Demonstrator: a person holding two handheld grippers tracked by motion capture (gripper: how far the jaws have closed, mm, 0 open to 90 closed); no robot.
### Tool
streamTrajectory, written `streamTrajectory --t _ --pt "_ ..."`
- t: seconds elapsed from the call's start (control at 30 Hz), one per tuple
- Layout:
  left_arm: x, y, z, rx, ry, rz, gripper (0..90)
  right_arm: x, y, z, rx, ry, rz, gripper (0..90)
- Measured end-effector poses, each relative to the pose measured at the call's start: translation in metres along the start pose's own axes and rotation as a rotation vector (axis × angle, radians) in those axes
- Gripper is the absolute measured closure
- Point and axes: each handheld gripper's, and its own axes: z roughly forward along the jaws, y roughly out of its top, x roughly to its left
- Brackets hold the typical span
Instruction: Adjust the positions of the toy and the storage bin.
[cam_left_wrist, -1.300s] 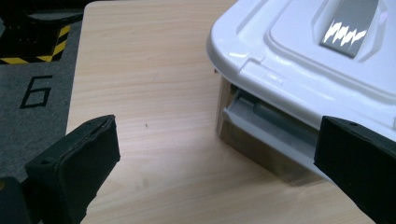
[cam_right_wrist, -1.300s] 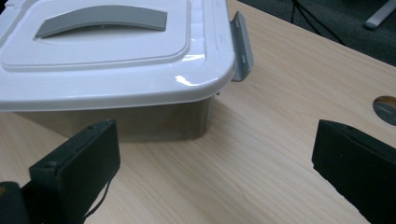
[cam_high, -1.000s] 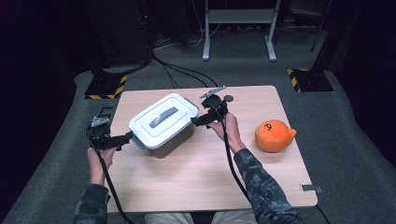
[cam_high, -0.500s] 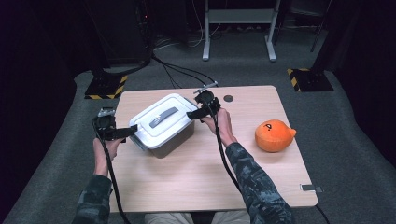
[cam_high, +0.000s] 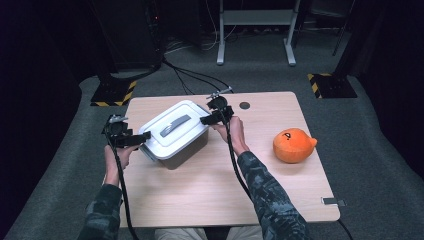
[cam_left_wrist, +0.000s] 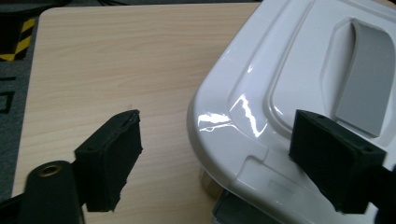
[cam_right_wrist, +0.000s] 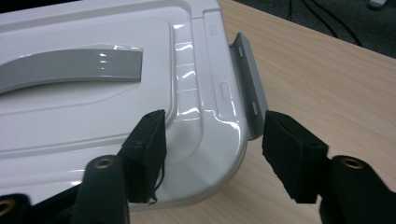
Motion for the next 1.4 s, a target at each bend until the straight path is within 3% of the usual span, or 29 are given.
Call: streamTrajectory --t 0.1,0.23,0.37,0.43,0.8,1.4 --pt "0.0 -0.001 0.0 -0.013 -0.037 -0.015 31.8 -0.006 -0.002 -0.001 -0.011 0.036 0.024 54.3" --pt "0.0 -0.002 0.001 -0.027 -0.065 -0.027 38.5 -0.01 -0.003 -0.003 -0.011 0.052 0.045 58.3" --pt "-0.001 -0.004 0.001 -0.034 -0.073 -0.052 38.8 -0.006 -0.002 -0.004 -0.009 0.023 0.021 59.9" --pt "-0.001 -0.004 0.0 -0.034 -0.08 -0.036 38.8 -0.007 -0.003 -0.005 -0.007 0.025 0.02 60.2" --pt "-0.006 -0.006 -0.001 -0.042 -0.095 -0.043 39.1 -0.007 -0.008 -0.009 -0.005 0.014 0.013 60.9" --pt "-0.02 -0.007 0.001 -0.029 -0.126 -0.016 38.9 -0.016 -0.021 -0.025 -0.008 0.007 0.002 60.8"
